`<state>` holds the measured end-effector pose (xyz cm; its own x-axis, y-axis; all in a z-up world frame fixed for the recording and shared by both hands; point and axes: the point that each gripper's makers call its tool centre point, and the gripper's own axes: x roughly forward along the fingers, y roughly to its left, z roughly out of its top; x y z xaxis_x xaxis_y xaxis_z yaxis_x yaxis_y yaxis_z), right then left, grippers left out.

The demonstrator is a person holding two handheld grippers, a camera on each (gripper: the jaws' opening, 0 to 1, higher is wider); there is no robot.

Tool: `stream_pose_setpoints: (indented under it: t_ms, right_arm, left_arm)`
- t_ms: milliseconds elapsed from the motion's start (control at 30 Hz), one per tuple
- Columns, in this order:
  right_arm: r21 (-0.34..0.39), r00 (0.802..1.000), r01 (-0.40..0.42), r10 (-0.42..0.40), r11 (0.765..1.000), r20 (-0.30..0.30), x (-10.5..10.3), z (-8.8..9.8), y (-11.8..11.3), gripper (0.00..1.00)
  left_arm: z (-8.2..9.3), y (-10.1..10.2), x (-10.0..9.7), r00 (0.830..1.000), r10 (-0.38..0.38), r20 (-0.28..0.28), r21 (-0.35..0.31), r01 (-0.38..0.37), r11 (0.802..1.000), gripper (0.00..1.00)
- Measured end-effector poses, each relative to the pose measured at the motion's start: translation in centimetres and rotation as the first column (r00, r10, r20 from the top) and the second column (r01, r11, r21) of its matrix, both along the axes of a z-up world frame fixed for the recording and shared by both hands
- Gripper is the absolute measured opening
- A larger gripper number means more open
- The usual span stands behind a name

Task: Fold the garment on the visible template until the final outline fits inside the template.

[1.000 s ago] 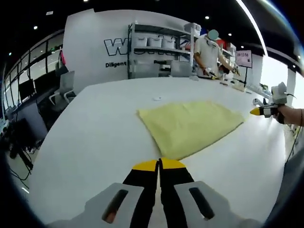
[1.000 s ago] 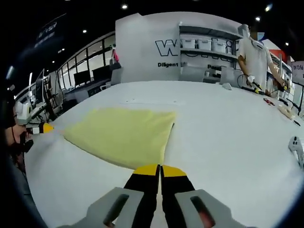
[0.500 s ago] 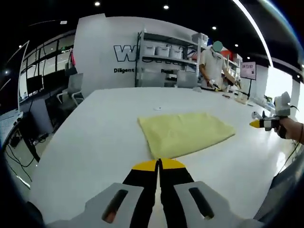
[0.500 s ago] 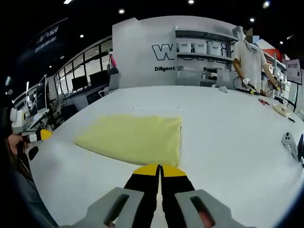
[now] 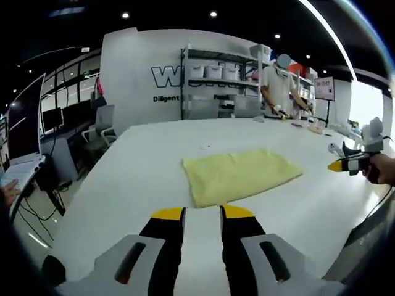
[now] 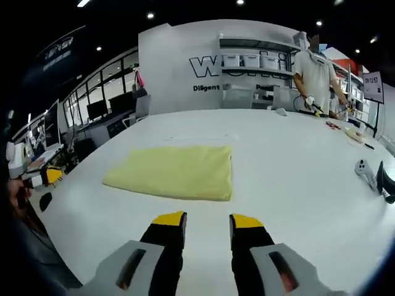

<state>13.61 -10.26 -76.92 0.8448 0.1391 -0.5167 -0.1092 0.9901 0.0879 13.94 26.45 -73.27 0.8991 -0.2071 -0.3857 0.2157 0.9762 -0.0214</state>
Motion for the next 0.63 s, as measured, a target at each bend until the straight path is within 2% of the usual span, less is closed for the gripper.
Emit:
stream_pose_setpoints:
  t_ms: [100, 233, 367, 500, 567, 633]
  right_arm:
    - [0.004, 1.0, 0.01, -0.01, 1.0, -0.02, -0.8, -0.4, 0.0, 0.44]
    - [0.006, 0.999, -0.01, 0.01, 1.0, -0.043, -1.7, -0.7, 0.6, 0.57]
    - [0.007, 0.998, -0.027, 0.027, 1.0, -0.056, -2.5, -0.7, 1.4, 0.71]
    - [0.009, 0.999, -0.027, 0.027, 1.0, -0.021, -2.3, -0.1, 1.8, 0.92]
    - [0.009, 0.999, -0.03, 0.03, 1.0, -0.021, -2.3, 0.0, 2.0, 0.96]
    - [-0.012, 0.999, -0.042, 0.042, 0.999, 0.003, -2.2, 0.5, 2.2, 0.99]
  left_arm:
    - [-0.1, 0.3, -0.5, 1.0, 0.023, -0.01, -0.002, -0.023, 1.0, 0.44]
    - [-0.3, 0.9, -1.0, 0.998, 0.055, -0.018, -0.004, -0.055, 0.998, 0.74]
    - [-0.7, 1.7, -1.5, 0.994, 0.102, -0.041, 0.004, -0.102, 0.995, 0.97]
    - [-0.7, 1.6, -2.1, 0.992, 0.114, -0.051, -0.025, -0.115, 0.993, 0.99]
    - [-0.5, 1.5, -2.3, 0.992, 0.114, -0.049, -0.02, -0.116, 0.993, 0.99]
    - [-0.4, 1.4, -2.4, 0.993, 0.111, -0.045, -0.02, -0.112, 0.993, 0.99]
